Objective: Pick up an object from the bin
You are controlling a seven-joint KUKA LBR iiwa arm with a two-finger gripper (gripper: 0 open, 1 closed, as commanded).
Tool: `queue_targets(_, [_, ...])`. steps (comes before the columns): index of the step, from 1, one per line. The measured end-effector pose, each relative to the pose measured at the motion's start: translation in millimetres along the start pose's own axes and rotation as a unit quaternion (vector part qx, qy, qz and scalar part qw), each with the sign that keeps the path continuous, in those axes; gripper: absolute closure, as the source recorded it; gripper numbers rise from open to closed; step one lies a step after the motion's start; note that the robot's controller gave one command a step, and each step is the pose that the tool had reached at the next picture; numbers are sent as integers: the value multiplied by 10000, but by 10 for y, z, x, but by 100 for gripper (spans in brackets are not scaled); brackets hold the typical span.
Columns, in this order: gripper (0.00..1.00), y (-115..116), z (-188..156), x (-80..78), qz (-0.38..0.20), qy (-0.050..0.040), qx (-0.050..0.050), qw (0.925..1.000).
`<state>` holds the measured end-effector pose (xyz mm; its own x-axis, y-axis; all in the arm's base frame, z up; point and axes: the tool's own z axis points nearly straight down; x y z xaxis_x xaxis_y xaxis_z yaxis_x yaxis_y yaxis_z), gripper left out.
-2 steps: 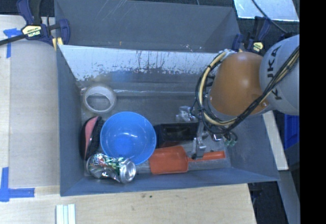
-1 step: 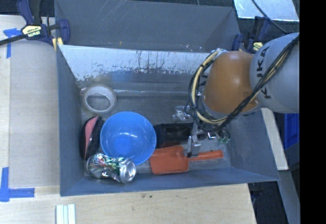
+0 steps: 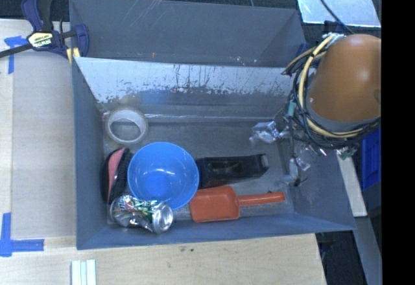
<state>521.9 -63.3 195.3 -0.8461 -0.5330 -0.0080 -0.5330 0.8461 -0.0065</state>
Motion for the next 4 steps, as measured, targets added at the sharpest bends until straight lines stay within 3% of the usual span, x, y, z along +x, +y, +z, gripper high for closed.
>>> queue_targets(1, [0,583,973,-416,1522,49,-74,9883])
queue_targets(2, [100,437,759,-296,189,-37,31,9998])
queue_targets(3, [100,436,760,-296,190,-36,31,9998])
queue_targets(4, [100,433,1091,-211,562,-62,68,9984])
